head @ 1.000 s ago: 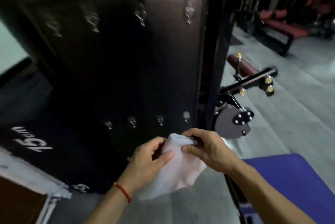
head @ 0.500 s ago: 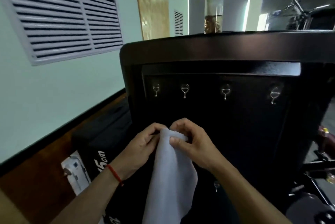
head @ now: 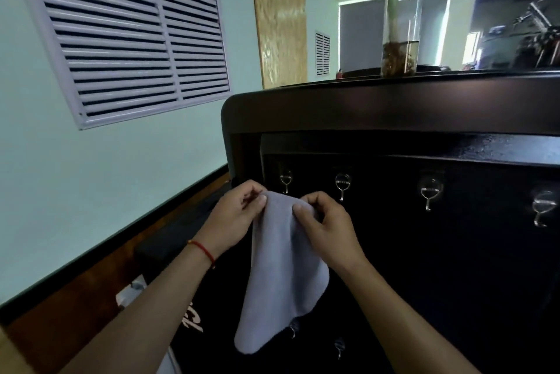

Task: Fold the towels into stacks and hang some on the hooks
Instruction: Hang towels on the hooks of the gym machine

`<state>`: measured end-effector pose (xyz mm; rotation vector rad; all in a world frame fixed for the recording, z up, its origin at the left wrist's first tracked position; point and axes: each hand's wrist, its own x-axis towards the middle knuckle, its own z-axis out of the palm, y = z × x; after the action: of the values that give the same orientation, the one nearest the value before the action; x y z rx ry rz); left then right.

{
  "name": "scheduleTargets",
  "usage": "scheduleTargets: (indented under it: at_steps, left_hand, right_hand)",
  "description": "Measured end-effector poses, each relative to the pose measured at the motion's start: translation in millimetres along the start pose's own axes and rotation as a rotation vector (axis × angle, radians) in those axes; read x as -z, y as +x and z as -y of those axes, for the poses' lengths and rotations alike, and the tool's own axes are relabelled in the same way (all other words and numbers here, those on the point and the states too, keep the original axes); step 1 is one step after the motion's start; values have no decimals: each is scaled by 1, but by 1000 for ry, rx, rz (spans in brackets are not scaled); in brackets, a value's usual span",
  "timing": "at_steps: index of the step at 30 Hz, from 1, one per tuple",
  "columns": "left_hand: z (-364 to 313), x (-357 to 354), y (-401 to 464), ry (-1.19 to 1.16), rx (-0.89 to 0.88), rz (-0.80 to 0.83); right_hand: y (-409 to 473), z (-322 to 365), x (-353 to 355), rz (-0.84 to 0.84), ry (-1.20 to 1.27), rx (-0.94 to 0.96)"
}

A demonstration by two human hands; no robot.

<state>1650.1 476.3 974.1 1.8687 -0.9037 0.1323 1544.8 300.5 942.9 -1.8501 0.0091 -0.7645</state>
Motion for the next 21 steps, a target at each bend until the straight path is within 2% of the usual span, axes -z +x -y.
scheduleTargets:
  at_steps: [4,7,9,14,17,19,21]
  left_hand:
    - [14,-5,36,219,-38,-88]
    - [33,-14,53,217,-90,-132]
    - [50,-23,57,224,-147,-151]
    - [82,-50,45,90,-244,-266]
    - [89,-63,35,-12,-297,-303]
    - [94,-68,30,-8,-329,-307]
    - [100,-71,28,150,-374,-366]
  right_hand:
    - [18,0,-21,-171,-209,85]
    - [31,-13,-35,-236,-699,223]
    - [36,-23,-41,-258,-980,238]
    - [25,-41,-51,-329,-965,247]
    - [15,-44,-59,-350,-761,138]
    - [9,-47,-64,-434,-947,165]
    - [6,-53,-67,-445,-1041,169]
